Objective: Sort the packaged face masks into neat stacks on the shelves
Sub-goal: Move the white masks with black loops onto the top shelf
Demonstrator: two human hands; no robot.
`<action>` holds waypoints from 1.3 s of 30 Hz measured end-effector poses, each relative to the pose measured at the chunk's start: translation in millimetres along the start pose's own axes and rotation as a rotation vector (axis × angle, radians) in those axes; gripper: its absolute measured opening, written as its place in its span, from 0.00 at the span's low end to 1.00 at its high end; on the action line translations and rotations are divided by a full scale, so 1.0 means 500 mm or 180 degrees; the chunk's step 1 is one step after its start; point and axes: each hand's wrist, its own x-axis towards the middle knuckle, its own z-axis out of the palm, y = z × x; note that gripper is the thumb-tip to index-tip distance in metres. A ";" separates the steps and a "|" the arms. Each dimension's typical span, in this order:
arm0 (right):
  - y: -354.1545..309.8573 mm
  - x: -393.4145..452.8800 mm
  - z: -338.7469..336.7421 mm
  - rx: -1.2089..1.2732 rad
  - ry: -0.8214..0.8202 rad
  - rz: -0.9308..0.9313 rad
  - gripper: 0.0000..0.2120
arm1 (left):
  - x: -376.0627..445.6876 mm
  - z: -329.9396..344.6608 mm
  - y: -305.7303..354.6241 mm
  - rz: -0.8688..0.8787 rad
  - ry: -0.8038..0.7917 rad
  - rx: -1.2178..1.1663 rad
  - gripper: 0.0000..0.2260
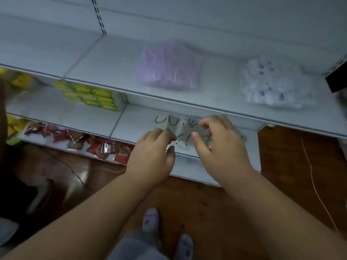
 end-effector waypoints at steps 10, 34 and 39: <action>0.234 -0.057 0.194 0.0061 -0.0573 0.0983 0.12 | 0.052 0.261 -0.070 -0.0150 -0.1238 -0.0043 0.12; 0.951 -0.015 0.505 -0.0702 -0.1603 0.1809 0.24 | 0.199 0.924 0.002 -0.1012 -0.1714 -0.0585 0.12; 0.979 -0.048 0.520 -0.1171 -0.1117 0.1553 0.09 | 0.226 0.962 0.006 -0.1459 -0.1803 -0.1051 0.12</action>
